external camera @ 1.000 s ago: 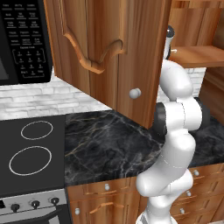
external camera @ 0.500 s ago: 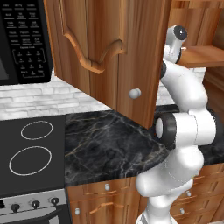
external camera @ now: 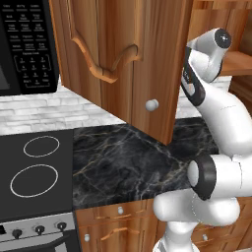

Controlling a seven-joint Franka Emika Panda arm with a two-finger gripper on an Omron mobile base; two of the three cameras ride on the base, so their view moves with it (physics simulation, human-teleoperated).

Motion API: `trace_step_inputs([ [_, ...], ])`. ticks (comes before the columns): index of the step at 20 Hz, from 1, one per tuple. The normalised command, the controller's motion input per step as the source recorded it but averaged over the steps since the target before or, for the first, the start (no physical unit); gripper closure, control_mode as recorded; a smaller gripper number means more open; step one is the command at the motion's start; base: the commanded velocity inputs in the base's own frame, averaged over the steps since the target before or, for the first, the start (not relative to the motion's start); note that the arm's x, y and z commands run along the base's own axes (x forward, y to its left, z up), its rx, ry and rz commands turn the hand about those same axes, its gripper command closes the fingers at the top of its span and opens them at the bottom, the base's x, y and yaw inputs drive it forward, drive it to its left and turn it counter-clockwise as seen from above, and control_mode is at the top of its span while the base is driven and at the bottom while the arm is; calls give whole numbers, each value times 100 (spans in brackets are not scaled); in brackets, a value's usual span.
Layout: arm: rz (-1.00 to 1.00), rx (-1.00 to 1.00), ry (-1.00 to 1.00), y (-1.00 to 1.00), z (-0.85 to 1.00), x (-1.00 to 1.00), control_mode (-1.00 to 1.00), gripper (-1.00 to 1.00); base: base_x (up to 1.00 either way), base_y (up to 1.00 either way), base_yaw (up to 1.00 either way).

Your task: Open the cabinet and move the ladle to the pot. Then close the cabinet.

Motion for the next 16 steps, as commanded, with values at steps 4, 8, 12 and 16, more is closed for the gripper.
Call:
trace_step_inputs([
  [4,0,0,3,0,29,-93,-100,100,0,0,0],
  [8,0,0,9,0,12,-89,-100,100,0,0,0],
  [12,0,0,4,0,0,-85,-100,100,0,0,0],
  [16,0,0,2,0,0,-81,-100,100,0,0,0],
])
